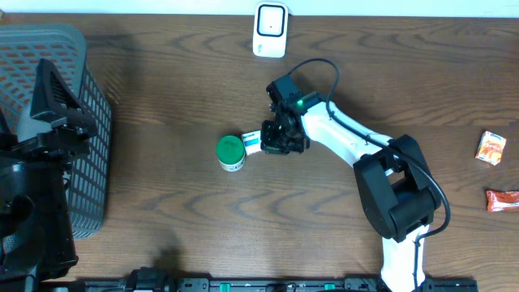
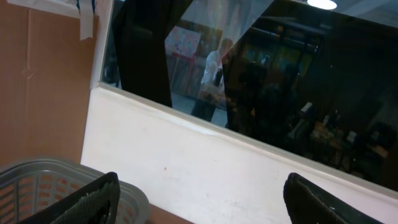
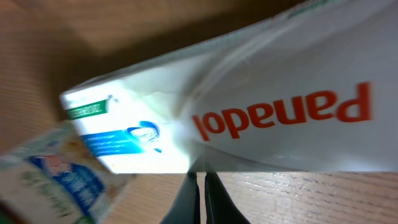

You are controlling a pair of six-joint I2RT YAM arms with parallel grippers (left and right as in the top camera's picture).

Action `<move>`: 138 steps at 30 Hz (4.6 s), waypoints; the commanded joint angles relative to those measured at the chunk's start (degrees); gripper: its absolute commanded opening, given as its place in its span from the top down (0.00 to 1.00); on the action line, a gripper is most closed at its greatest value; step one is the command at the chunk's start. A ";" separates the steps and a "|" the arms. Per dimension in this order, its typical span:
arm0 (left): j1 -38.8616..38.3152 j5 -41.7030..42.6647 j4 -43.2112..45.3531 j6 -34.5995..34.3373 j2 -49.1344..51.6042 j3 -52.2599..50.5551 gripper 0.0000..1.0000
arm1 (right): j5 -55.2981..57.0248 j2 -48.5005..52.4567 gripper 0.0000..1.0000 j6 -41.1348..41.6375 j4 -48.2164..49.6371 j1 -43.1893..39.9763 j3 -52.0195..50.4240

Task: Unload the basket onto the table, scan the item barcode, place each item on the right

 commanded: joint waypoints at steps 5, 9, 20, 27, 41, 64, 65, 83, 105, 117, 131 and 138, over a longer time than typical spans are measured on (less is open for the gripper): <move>0.24 0.74 0.09 0.55 -0.15 -0.17 0.16 | -2.97 0.37 0.99 0.57 -3.34 0.44 4.85; 0.22 0.74 0.07 0.52 -0.15 -0.17 0.16 | -2.84 0.39 0.99 1.03 1.81 0.90 5.57; 0.22 0.76 0.07 0.52 -0.15 -0.17 0.16 | 6.73 1.88 0.99 8.35 18.80 1.70 5.57; 0.22 0.76 0.04 0.52 -0.15 -0.17 0.15 | 8.85 4.09 0.99 10.03 20.33 2.75 5.57; 0.22 0.76 0.07 0.52 -0.15 -0.17 0.15 | 8.55 7.17 0.99 8.98 16.81 4.92 5.57; 0.22 0.74 0.07 0.52 -0.15 -0.17 0.16 | 31.95 6.82 0.99 -18.36 -30.36 4.09 5.60; 0.22 0.74 0.07 0.52 -0.15 -0.17 0.16 | 31.28 6.40 0.99 -18.23 -30.34 4.09 5.60; 0.22 0.76 0.02 0.52 -0.15 -0.17 0.16 | 13.27 -18.95 0.22 -22.80 -28.06 2.25 9.62; 0.22 0.76 0.02 0.52 -0.15 -0.17 0.16 | 20.59 -0.98 0.01 -50.18 -16.41 -0.02 9.09; 0.22 0.76 -0.13 0.52 -0.15 -0.17 0.15 | 17.09 -0.31 0.01 -54.31 -17.99 -2.21 8.35; 0.22 0.74 -0.15 0.52 -0.15 -0.17 0.16 | 14.95 6.45 0.10 -55.17 -20.15 -1.55 8.35; 0.24 0.74 -0.17 0.52 -0.15 -0.17 0.15 | 14.95 6.95 0.37 -55.15 -19.82 -0.96 8.35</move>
